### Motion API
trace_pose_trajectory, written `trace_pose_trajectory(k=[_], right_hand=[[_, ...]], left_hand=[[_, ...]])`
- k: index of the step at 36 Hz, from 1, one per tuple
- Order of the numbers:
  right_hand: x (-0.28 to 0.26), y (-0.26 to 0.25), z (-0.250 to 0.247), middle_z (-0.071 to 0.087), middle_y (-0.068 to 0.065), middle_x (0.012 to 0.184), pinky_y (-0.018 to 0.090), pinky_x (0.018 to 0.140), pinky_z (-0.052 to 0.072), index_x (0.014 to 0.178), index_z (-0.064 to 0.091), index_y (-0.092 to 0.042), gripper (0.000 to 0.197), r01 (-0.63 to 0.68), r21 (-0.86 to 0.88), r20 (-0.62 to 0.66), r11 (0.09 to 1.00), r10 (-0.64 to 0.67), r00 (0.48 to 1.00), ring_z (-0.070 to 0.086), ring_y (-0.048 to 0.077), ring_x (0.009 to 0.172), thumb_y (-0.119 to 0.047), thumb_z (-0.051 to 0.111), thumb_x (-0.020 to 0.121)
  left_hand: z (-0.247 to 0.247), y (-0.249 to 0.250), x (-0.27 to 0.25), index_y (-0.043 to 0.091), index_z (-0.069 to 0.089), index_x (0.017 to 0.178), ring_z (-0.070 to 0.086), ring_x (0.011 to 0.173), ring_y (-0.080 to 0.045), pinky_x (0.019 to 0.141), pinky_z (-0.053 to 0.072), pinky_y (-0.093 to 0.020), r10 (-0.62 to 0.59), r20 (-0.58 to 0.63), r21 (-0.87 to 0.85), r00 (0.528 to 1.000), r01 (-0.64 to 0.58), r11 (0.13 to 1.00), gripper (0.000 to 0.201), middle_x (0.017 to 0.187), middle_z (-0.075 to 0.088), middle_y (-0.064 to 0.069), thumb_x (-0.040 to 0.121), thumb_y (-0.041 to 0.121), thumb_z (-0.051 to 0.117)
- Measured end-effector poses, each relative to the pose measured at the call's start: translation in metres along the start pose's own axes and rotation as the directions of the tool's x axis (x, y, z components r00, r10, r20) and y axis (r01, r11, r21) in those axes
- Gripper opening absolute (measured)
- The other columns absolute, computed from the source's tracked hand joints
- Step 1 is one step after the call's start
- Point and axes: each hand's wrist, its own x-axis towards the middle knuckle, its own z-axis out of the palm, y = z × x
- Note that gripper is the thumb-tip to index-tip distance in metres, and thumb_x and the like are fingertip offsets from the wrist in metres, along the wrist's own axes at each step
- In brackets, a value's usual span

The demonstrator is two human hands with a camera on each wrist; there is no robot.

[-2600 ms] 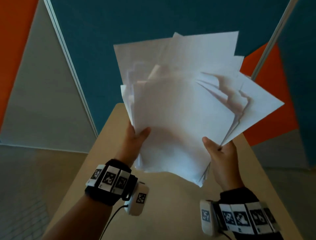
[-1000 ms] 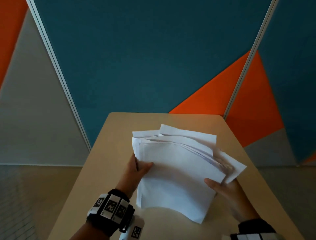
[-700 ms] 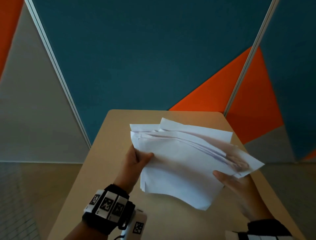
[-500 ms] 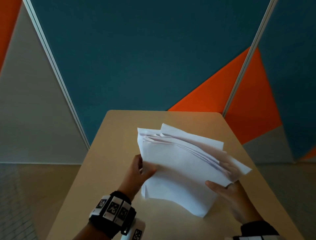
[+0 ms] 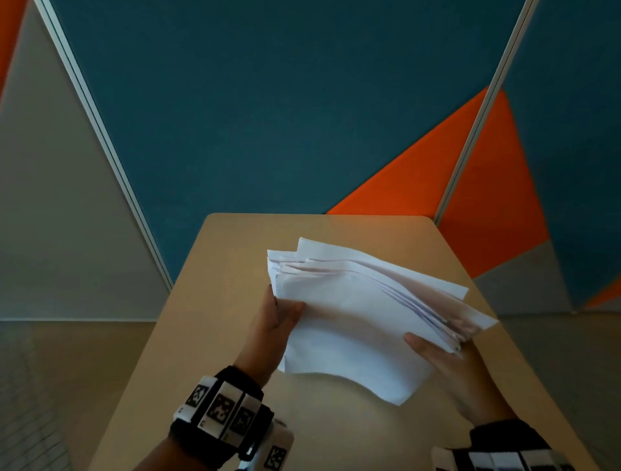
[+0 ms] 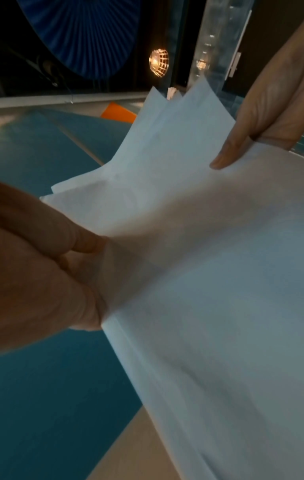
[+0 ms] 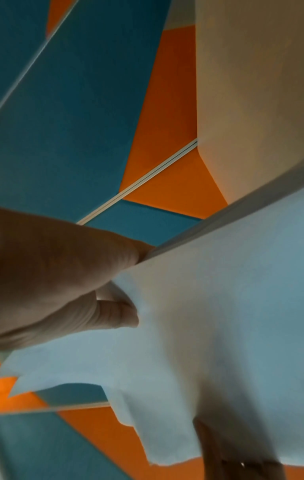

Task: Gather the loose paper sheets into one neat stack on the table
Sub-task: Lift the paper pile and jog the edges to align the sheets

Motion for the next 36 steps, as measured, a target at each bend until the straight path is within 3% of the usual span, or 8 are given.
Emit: trace_pose_trajectory(k=[6, 8, 10, 16, 23, 27, 31, 36], right_hand=[[0.003, 0.004, -0.001, 0.066, -0.008, 0.09, 0.012, 0.066, 0.052, 0.102, 0.063, -0.017, 0.039, -0.037, -0.04, 0.019, 0.999, 0.037, 0.999, 0.065, -0.012, 0.082, 0.009, 0.07, 0.072], [0.004, 0.004, -0.003, 0.07, -0.008, 0.084, 0.008, 0.06, 0.052, 0.094, 0.066, -0.02, 0.039, -0.008, -0.059, 0.014, 0.998, 0.009, 1.0, 0.067, -0.01, 0.077, 0.011, 0.069, 0.072], [0.003, 0.004, -0.006, 0.077, -0.008, 0.089, 0.011, 0.067, 0.055, 0.094, 0.069, -0.025, 0.034, 0.04, -0.062, 0.024, 0.997, -0.038, 0.999, 0.07, 0.005, 0.088, 0.002, 0.072, 0.073], [0.002, -0.004, -0.009, 0.076, -0.014, 0.098, 0.017, 0.076, 0.056, 0.099, 0.068, -0.028, 0.036, 0.127, -0.037, 0.051, 0.991, -0.125, 0.991, 0.069, 0.008, 0.095, 0.001, 0.067, 0.076], [-0.003, -0.005, -0.005, 0.066, -0.015, 0.11, 0.02, 0.082, 0.055, 0.111, 0.053, -0.041, 0.064, 0.288, -0.171, -0.141, 0.942, -0.313, 0.939, 0.062, 0.008, 0.106, -0.021, 0.085, 0.06], [-0.012, -0.018, 0.005, 0.047, -0.027, 0.118, 0.02, 0.082, 0.054, 0.119, 0.032, -0.059, 0.084, 0.506, -0.372, -0.177, 0.778, -0.595, 0.784, 0.055, 0.007, 0.109, -0.011, 0.078, 0.067], [-0.014, -0.026, 0.01, 0.042, 0.003, 0.129, 0.011, 0.099, 0.04, 0.123, 0.044, -0.018, 0.047, 0.563, -0.648, -0.018, 0.513, -0.749, 0.662, 0.042, 0.008, 0.124, -0.021, 0.059, 0.079], [-0.018, -0.025, 0.012, 0.032, 0.015, 0.13, 0.003, 0.103, 0.029, 0.119, 0.058, -0.018, 0.034, 0.548, -0.698, 0.067, 0.461, -0.72, 0.691, 0.044, 0.012, 0.11, -0.019, 0.051, 0.086]], left_hand=[[0.003, -0.013, -0.004, 0.024, 0.051, 0.106, 0.062, 0.103, -0.026, 0.083, 0.053, -0.033, -0.064, -0.039, 0.123, 0.997, 0.068, 0.99, 0.03, 0.107, 0.065, -0.007, 0.078, 0.025, 0.061], [0.004, -0.011, -0.007, 0.033, 0.048, 0.095, 0.063, 0.095, -0.011, 0.082, 0.052, -0.03, -0.039, -0.058, 0.169, 0.998, 0.048, 0.984, 0.027, 0.1, 0.063, 0.005, 0.079, 0.022, 0.067], [0.005, -0.003, -0.006, 0.038, 0.047, 0.096, 0.063, 0.087, 0.004, 0.08, 0.054, -0.026, 0.007, -0.057, 0.171, 0.998, 0.003, 0.985, 0.033, 0.099, 0.063, 0.012, 0.08, 0.019, 0.068], [0.003, 0.019, 0.004, 0.014, 0.048, 0.101, 0.056, 0.081, -0.025, 0.08, 0.05, -0.05, 0.147, -0.134, 0.211, 0.98, -0.116, 0.97, 0.03, 0.097, 0.059, -0.028, 0.079, 0.028, 0.062], [0.005, 0.01, -0.008, 0.034, 0.022, 0.122, 0.056, 0.091, 0.018, 0.077, 0.045, 0.001, 0.229, -0.108, 0.265, 0.967, -0.194, 0.945, 0.07, 0.112, 0.052, 0.01, 0.076, 0.016, 0.071], [0.006, 0.024, -0.009, 0.04, 0.009, 0.136, 0.049, 0.106, 0.011, 0.089, 0.042, -0.004, 0.527, -0.093, 0.353, 0.845, -0.467, 0.811, 0.092, 0.13, 0.035, 0.014, 0.068, 0.047, 0.07], [0.006, 0.034, -0.009, 0.052, 0.007, 0.137, 0.041, 0.114, 0.004, 0.099, 0.03, 0.002, 0.694, 0.097, 0.567, 0.714, -0.612, 0.551, 0.082, 0.135, 0.027, -0.002, 0.079, 0.03, 0.061], [0.003, 0.024, -0.014, 0.048, 0.028, 0.133, 0.035, 0.116, -0.007, 0.105, 0.023, -0.002, 0.657, 0.287, 0.705, 0.697, -0.618, 0.348, 0.059, 0.14, 0.02, -0.012, 0.085, 0.022, 0.05]])
